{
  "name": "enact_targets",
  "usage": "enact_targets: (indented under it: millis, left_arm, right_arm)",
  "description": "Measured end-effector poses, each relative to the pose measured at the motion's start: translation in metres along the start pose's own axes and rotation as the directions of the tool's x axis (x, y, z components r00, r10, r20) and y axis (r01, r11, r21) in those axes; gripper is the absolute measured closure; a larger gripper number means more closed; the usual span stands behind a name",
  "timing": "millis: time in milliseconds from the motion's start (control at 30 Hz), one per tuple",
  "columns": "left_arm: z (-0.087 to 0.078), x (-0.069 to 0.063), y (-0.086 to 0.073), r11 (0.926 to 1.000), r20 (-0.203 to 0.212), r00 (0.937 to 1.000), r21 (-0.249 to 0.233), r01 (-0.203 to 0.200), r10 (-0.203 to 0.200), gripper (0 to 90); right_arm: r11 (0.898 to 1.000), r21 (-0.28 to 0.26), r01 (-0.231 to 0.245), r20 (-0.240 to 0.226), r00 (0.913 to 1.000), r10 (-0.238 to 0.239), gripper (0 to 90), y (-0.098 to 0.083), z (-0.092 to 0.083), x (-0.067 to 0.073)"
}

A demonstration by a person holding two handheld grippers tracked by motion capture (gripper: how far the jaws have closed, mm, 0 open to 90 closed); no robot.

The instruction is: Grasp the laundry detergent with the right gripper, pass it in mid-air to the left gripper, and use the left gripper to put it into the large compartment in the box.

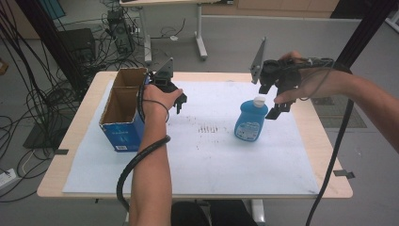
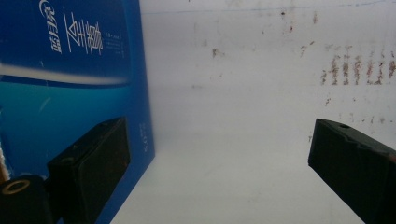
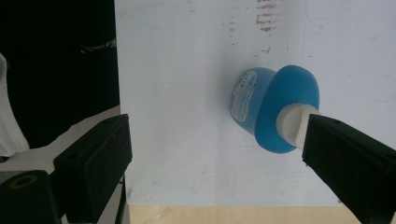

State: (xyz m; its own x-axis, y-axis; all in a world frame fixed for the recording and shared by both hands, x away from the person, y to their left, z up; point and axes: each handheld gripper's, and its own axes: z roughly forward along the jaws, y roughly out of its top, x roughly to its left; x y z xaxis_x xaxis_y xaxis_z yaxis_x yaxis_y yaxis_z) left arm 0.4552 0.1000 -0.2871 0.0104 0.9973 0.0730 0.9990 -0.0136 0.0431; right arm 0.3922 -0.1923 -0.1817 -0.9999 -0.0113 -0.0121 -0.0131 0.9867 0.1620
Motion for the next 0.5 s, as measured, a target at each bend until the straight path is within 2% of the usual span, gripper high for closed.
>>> enact_targets:
  millis: [500]
  left_arm:
    - [-0.0014, -0.0008, -0.0023, 1.0, -0.004, 1.0, -0.001, 0.005, -0.005, 6.2]
  right_arm:
    - [1.0, -0.008, -0.016, 0.011, 0.9998, 0.016, 8.2, -0.0062, -0.0049, 0.0028]
